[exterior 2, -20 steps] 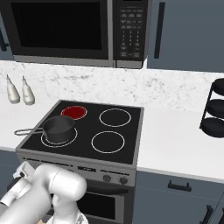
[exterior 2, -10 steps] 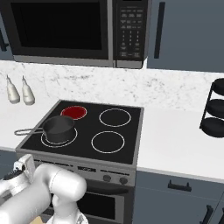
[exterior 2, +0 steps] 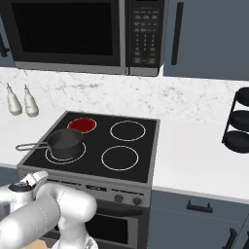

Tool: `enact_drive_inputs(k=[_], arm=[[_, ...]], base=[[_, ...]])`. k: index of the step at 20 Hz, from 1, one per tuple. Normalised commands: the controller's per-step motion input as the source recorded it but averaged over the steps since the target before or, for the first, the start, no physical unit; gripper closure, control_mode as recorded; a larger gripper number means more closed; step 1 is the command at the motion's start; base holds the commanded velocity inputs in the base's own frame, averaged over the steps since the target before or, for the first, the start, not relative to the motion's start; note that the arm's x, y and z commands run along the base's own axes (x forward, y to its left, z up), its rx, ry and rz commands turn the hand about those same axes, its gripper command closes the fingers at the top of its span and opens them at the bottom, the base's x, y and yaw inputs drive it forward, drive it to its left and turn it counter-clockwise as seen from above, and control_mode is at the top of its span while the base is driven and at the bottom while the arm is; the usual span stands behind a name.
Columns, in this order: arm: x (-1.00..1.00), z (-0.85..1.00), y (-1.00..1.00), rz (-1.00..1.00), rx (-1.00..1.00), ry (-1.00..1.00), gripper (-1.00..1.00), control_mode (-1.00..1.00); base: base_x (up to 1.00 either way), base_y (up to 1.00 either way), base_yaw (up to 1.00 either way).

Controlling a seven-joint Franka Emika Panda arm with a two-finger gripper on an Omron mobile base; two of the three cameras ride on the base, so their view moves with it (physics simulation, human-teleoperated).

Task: Turn off the rear left burner of the stove.

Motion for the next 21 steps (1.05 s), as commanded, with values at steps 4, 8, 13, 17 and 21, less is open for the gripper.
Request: enact_drive_inputs(k=[4, 8, 13, 17, 21], arm=[[-0.14, 0.66, -0.44, -0.3, 0.76, 0.12, 1.0, -1.0], [-0.11, 0.62, -0.45, -0.29, 0.75, 0.14, 1.0, -1.0], [-0.13, 0.59, -0.5, -0.31, 0.74, 0.14, 1.0, -1.0], [-0.31, 0.36, -0.57, -0.36, 0.65, 0.07, 1.0, -1.0], [-0.2, 0.07, -0.26, -0.09, 0.16, -0.04, 1.0, -1.0]], base=[[0.0, 0.0, 0.0], [0.0, 0.0, 0.0], [0.0, 0.0, 0.0], [0.0, 0.0, 0.0], [0.0, 0.0, 0.0]])
